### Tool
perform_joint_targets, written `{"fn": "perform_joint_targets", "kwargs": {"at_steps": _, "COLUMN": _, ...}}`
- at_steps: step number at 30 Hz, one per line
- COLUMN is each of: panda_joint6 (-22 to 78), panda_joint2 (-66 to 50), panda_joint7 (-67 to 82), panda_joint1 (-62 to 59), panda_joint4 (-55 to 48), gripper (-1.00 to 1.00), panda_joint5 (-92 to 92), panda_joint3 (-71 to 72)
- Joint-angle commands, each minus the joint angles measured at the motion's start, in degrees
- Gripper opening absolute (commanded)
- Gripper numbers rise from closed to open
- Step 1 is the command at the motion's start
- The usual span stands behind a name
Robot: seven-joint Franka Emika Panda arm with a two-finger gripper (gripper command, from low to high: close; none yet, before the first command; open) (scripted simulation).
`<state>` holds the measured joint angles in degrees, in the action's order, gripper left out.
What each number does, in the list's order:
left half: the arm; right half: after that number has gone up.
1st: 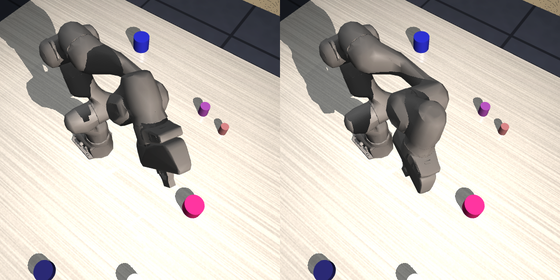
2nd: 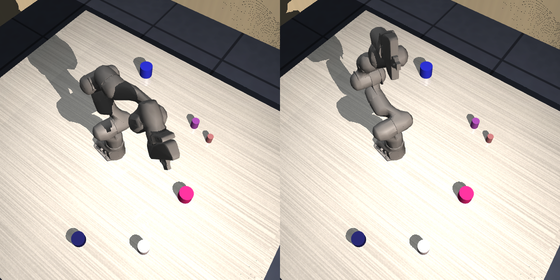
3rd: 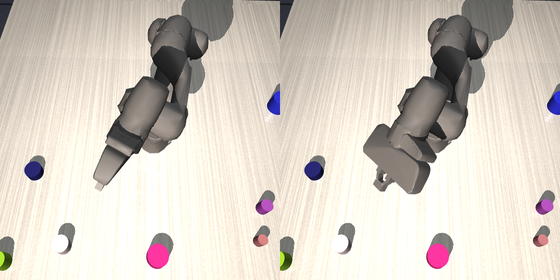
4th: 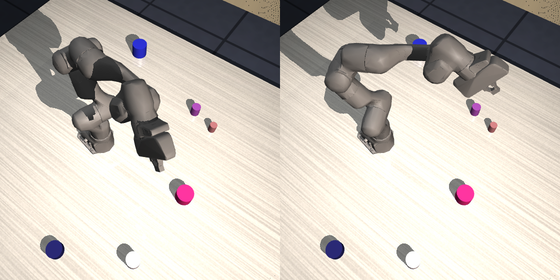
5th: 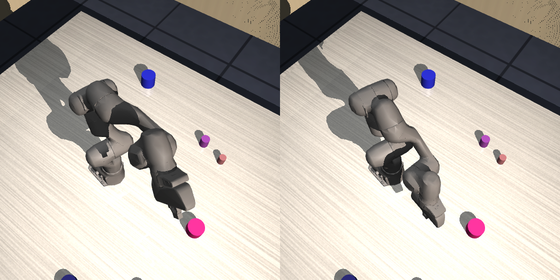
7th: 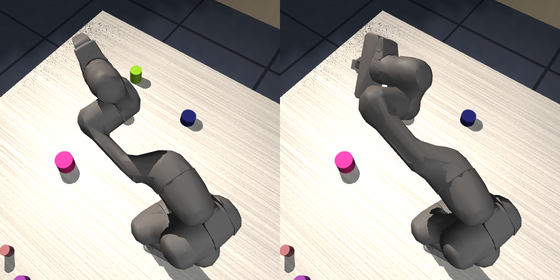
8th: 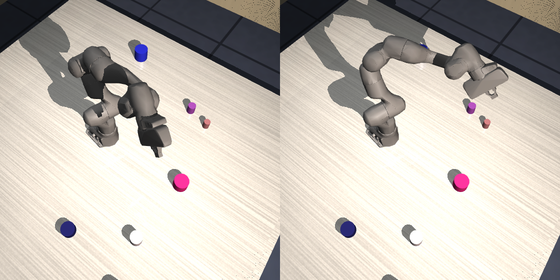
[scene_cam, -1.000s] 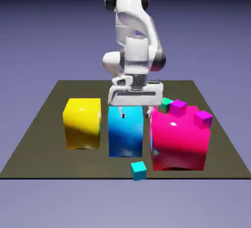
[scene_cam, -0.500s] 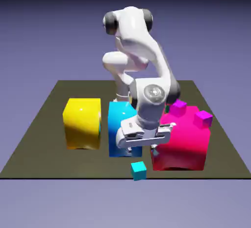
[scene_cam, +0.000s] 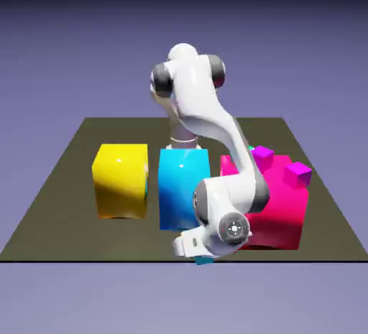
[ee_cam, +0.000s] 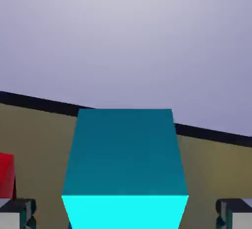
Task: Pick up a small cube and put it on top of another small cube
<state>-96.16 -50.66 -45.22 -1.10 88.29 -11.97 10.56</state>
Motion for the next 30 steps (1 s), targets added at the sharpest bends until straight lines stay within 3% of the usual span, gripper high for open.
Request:
{"fn": "perform_joint_targets", "kwargs": {"at_steps": 1, "panda_joint6": 0.0, "panda_joint2": 0.0, "panda_joint7": 0.0, "panda_joint1": 0.0, "panda_joint4": 0.0, "gripper": -1.00, "panda_joint5": 0.0, "panda_joint3": 0.0}}
{"fn": "perform_joint_targets", "kwargs": {"at_steps": 7, "panda_joint6": 9.3, "panda_joint2": 0.4, "panda_joint7": 0.8, "panda_joint1": 1.0, "panda_joint4": -9.0, "gripper": -1.00, "panda_joint5": 0.7, "panda_joint3": 0.4}}
{"fn": "perform_joint_targets", "kwargs": {"at_steps": 17, "panda_joint6": 16.2, "panda_joint2": 17.6, "panda_joint7": -16.0, "panda_joint1": 18.7, "panda_joint4": -5.6, "gripper": -1.00, "panda_joint5": 15.8, "panda_joint3": -9.5}}
{"fn": "perform_joint_targets", "kwargs": {"at_steps": 30, "panda_joint6": 26.1, "panda_joint2": 32.4, "panda_joint7": -10.4, "panda_joint1": 8.5, "panda_joint4": 8.2, "gripper": -1.00, "panda_joint5": 11.2, "panda_joint3": 16.9}}
